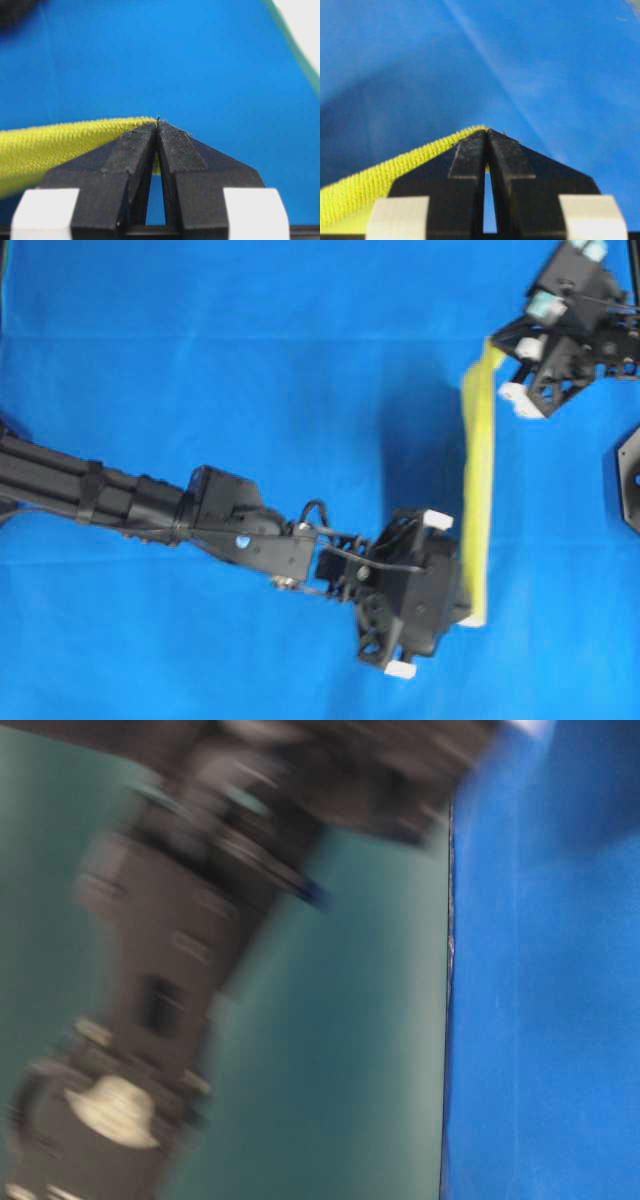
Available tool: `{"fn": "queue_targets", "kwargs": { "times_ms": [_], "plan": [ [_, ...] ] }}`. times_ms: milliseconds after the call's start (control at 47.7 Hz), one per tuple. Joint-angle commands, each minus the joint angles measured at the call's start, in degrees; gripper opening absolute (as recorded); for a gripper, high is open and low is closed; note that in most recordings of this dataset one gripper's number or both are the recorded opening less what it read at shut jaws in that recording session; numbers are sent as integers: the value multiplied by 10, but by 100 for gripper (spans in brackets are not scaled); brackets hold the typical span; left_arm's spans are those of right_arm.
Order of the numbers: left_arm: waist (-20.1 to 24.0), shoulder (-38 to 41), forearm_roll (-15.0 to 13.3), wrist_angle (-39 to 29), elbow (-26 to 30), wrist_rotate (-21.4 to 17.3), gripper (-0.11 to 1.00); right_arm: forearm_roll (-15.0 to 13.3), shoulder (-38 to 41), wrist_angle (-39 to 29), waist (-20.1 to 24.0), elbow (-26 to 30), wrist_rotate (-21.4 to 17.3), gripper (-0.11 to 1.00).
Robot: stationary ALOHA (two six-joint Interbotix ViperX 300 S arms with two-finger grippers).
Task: Fold the yellow towel.
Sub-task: 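Rotate the held strip so it lies vertically, right gripper moving far, then lower the strip onto the table and open both grippers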
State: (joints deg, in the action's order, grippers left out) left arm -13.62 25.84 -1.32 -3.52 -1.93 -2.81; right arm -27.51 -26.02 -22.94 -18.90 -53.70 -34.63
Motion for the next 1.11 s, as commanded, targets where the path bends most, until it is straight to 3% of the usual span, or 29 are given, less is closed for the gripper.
{"fn": "queue_targets", "kwargs": {
  "times_ms": [0, 168, 293, 461, 859, 943, 1089],
  "plan": [
    [-7, -47, -3, 4, -42, 33, 4, -3, 50, 51, -8, 25, 1, 1],
    [-13, -86, -2, 11, -140, 118, 4, -5, 154, 118, 0, 85, 1, 1],
    [-21, -107, -2, 33, -198, 151, 4, -9, 207, 122, 12, 133, 4, 1],
    [-25, -120, -2, 63, -234, 161, 4, -19, 244, 123, 18, 169, 4, 1],
    [-12, -105, -3, 84, -231, 160, 7, -24, 250, 126, 27, 168, 5, 1],
    [-11, -106, -3, 82, -233, 160, 18, -24, 250, 127, 27, 168, 6, 1],
    [-9, -110, -2, 71, -236, 156, 56, -24, 250, 132, 28, 168, 7, 5]
  ]
}}
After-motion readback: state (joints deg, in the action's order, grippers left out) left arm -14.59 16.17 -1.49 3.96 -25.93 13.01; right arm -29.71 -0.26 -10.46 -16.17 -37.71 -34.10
